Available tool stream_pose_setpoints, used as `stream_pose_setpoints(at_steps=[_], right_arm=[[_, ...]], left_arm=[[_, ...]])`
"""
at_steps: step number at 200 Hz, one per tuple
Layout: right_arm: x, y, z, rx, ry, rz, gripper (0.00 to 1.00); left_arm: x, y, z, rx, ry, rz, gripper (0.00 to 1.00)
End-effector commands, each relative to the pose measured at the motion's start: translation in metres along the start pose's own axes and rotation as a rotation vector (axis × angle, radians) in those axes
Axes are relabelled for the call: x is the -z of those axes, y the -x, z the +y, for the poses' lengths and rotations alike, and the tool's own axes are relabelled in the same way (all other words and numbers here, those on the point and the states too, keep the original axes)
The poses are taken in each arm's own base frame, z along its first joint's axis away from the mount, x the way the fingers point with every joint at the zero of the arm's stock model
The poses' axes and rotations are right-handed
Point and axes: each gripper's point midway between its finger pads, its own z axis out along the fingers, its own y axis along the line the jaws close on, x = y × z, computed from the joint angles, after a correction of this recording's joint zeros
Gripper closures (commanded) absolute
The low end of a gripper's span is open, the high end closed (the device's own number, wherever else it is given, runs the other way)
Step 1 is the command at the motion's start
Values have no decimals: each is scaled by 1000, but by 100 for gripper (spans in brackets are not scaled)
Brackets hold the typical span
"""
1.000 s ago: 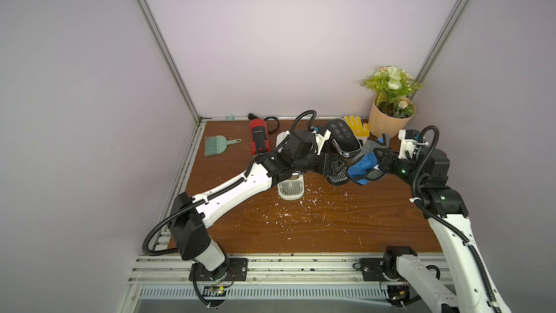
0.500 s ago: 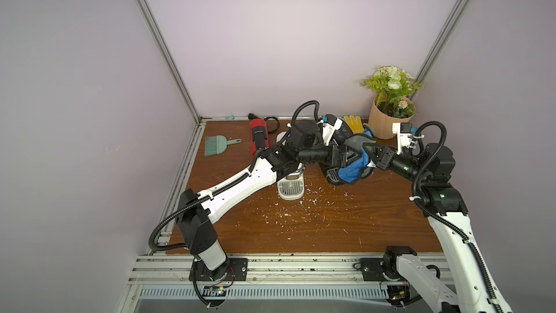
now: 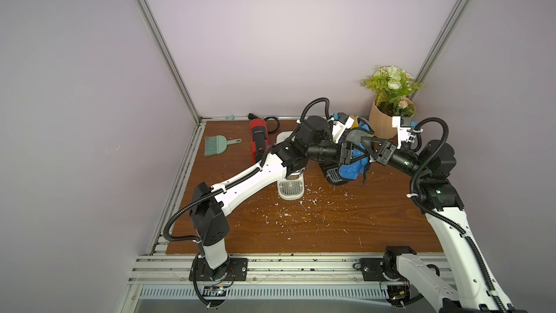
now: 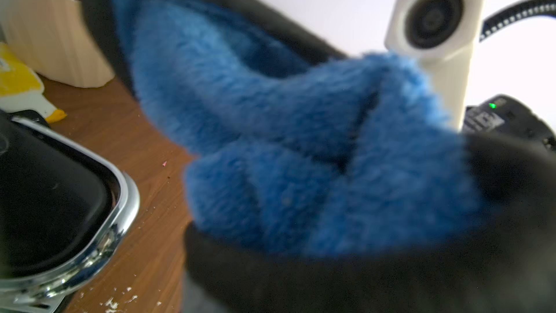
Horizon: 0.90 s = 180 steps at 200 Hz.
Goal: Wipe the surface of a coffee machine
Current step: Pick up the cleaning item at the center of the board, then wipe the dirt from the surface of the coffee machine.
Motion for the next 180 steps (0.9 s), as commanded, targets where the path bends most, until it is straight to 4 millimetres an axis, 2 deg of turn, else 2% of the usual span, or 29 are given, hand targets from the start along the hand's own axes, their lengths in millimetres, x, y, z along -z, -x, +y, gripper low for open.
stream_pose_setpoints(at_steps=[1, 16, 33, 56, 77, 97, 134, 180], right_arm=[[1, 2, 17, 51, 46, 10, 94], [0, -3, 7, 50, -1, 23, 93], [1, -9, -9, 51, -77, 40, 91], [3, -13, -28, 57, -171, 50, 81], [4, -18, -44, 61, -232, 52, 67], [6, -24, -58, 63, -282, 62, 61], [10, -30, -79, 80, -375, 79, 58], [10, -38, -94, 89, -411, 98, 57]], left_arm=[[2, 11, -3, -30, 46, -28, 61], [6, 16, 8, -40, 130, -39, 71], [14, 21, 31, -32, 278, -56, 82], [26, 23, 69, -5, 465, -58, 90], [37, 21, 102, 51, 576, -50, 100], [56, 22, 129, 80, 732, -65, 100], [88, 30, 158, 104, 939, -149, 100], [69, 28, 187, 161, 984, -144, 100]])
